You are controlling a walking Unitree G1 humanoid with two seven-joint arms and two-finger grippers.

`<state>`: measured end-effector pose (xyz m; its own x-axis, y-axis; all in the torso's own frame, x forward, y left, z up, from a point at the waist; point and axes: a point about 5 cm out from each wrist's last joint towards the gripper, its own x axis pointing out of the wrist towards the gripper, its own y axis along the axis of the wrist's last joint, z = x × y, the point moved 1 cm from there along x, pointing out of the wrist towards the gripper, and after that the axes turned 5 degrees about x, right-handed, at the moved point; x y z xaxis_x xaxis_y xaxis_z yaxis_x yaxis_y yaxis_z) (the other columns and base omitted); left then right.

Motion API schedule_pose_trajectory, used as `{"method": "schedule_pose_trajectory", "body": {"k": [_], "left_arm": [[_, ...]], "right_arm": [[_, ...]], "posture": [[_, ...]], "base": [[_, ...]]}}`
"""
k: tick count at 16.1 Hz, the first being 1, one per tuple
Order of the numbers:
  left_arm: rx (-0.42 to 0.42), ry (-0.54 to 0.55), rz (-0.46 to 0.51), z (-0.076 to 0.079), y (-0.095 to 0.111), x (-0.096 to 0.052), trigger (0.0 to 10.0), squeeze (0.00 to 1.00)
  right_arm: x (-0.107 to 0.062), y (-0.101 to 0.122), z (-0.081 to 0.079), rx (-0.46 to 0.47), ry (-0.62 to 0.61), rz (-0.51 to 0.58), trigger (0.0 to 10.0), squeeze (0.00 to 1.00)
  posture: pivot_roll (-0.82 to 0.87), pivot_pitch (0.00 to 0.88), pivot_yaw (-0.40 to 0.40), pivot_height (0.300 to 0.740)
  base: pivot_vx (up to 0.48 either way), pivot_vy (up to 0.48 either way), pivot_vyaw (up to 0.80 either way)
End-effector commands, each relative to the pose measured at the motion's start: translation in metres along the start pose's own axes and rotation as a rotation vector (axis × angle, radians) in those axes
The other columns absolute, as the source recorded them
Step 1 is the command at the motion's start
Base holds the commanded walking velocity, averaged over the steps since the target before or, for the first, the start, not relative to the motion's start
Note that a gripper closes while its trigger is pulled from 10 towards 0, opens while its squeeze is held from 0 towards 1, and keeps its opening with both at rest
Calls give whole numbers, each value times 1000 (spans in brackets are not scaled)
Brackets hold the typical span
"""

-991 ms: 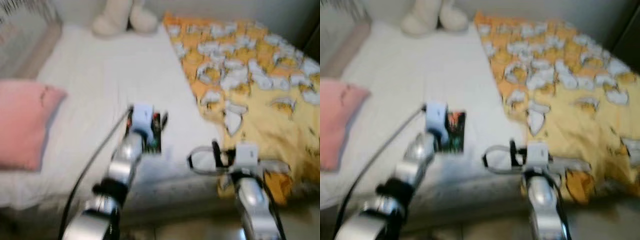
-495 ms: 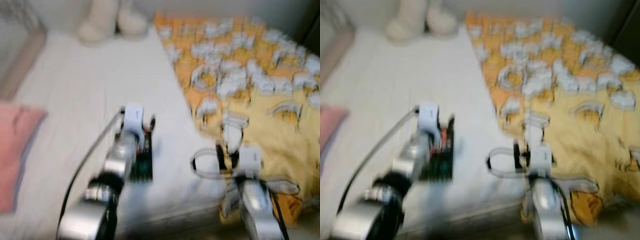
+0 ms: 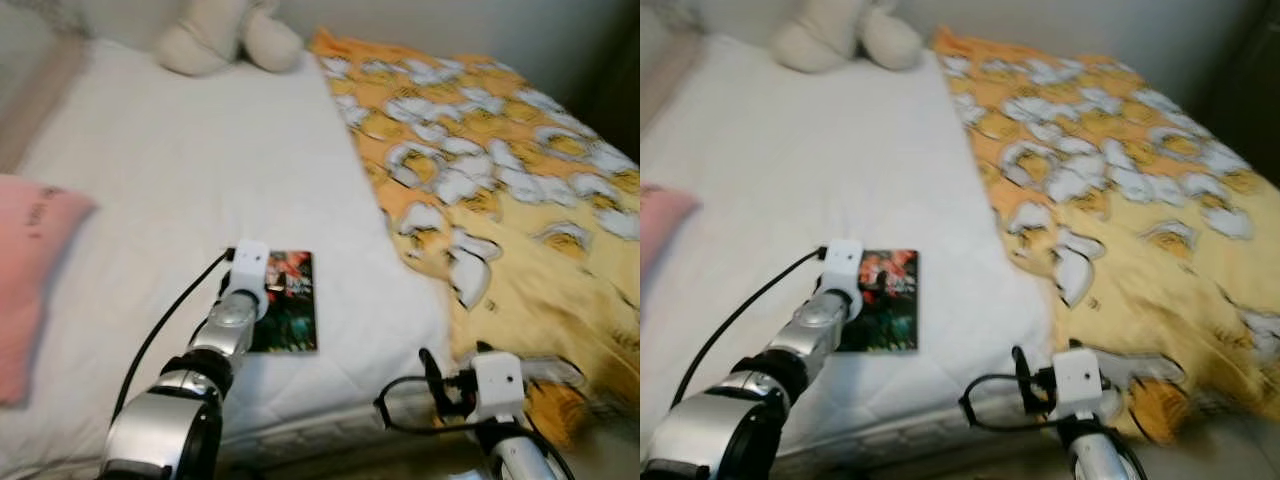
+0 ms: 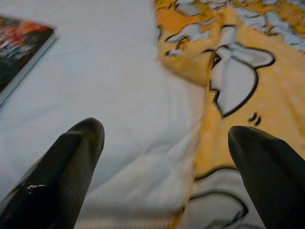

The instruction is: Clean up the room

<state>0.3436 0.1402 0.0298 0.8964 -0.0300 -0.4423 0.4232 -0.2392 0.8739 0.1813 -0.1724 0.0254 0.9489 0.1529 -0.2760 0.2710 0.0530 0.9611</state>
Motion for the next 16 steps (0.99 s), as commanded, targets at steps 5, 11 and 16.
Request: {"method": "schedule_pose_trajectory", "body": {"k": [5, 11, 16], "left_arm": [[18, 99, 5, -15, -20, -7, 10000, 0], [10, 177, -41, -23, -48, -17, 10000, 0], [-290, 171, -204, -15, -76, -23, 10000, 0]], "right_arm": [[-24, -10, -12, -69, 188, -113, 10000, 0], [-40, -22, -21, -63, 251, -189, 10000, 0], [-40, -24, -19, -61, 248, -215, 10000, 0]], "posture": [[-152, 126, -139, 740], [-150, 143, -142, 740], [-149, 130, -139, 740]], "base": [[0, 0, 0], [0, 0, 0], [0, 0, 0]]}}
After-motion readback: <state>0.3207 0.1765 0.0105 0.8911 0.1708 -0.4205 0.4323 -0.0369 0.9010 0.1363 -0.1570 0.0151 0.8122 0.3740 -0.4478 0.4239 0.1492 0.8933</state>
